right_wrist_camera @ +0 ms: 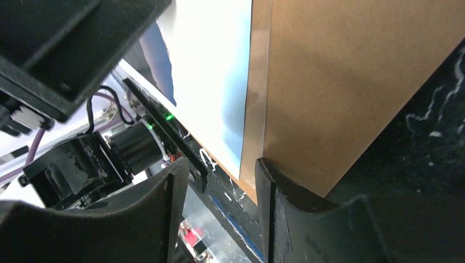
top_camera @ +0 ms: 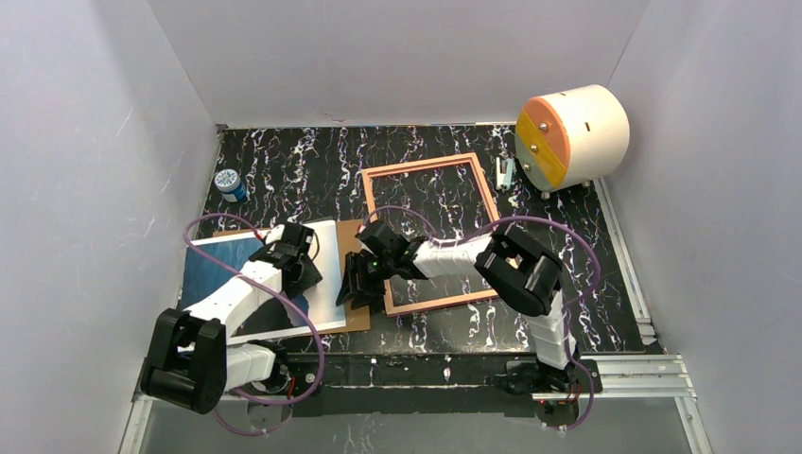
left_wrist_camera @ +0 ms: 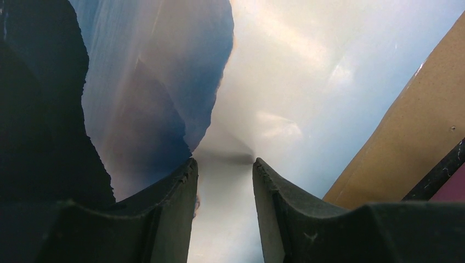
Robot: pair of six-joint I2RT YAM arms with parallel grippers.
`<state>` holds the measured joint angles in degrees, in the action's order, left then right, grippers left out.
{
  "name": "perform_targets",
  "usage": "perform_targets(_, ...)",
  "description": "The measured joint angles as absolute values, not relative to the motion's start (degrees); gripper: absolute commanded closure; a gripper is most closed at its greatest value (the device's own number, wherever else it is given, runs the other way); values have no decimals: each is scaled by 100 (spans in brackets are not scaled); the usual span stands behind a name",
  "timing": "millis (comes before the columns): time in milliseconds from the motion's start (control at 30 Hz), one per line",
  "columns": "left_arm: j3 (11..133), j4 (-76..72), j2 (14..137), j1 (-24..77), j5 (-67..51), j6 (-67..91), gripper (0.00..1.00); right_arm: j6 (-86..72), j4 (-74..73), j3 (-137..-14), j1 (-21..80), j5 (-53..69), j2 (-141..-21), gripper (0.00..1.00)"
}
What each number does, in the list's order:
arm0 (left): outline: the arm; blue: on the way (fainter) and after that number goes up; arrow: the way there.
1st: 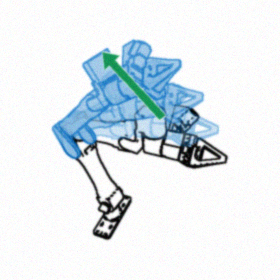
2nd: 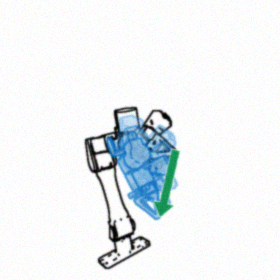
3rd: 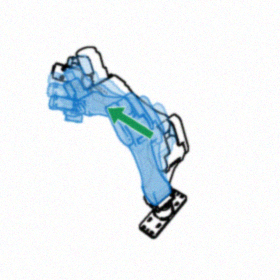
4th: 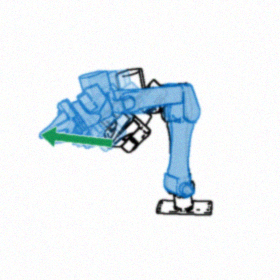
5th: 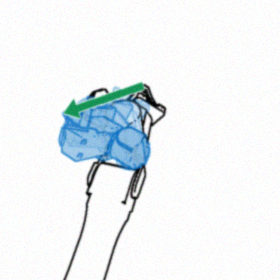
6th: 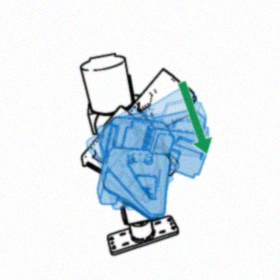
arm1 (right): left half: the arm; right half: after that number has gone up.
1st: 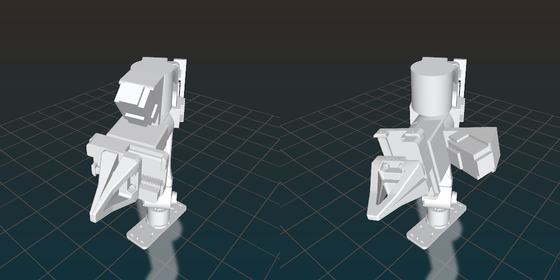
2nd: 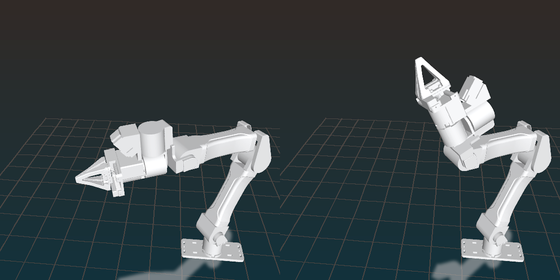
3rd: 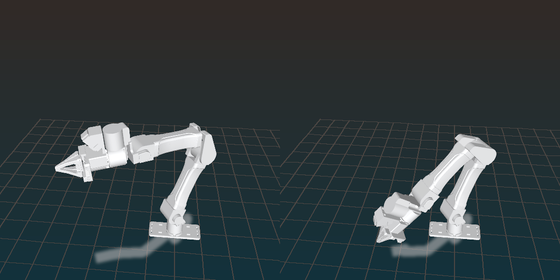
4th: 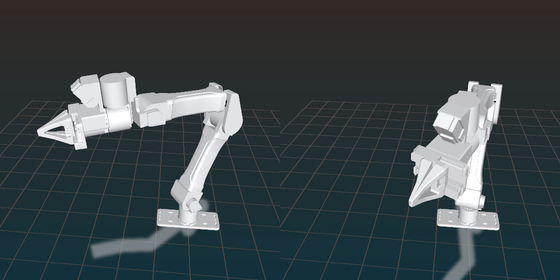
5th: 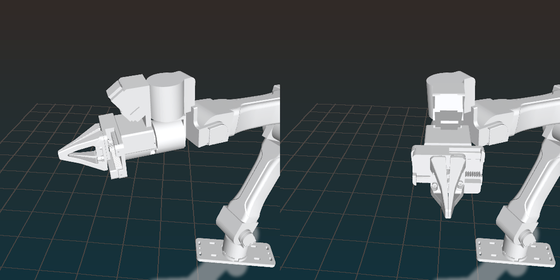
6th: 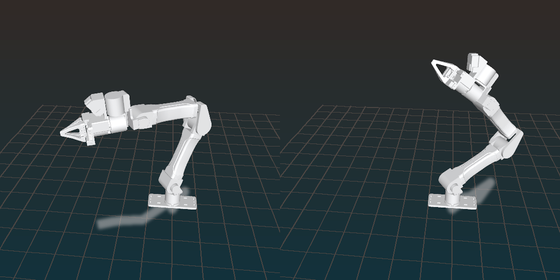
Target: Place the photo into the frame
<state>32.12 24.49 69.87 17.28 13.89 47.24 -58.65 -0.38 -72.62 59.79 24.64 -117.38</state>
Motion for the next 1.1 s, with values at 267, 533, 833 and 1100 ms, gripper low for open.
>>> perform_targets(267,3190,2403,6980,1697,1337,4740,62,-6112,770,-6632,6014,2512,-11375,45)
perform_targets(533,2860,1417,6814,1623,681,5009,62,-5843,666,-6270,6014,1592,-10366,46)
perform_targets(833,2724,475,6978,1627,-814,5408,51,-5542,158,-6246,5955,539,-9861,46)
perform_targets(1100,4147,2342,7087,1715,-115,4630,34,-5485,-707,-6335,5913,222,-9904,45)
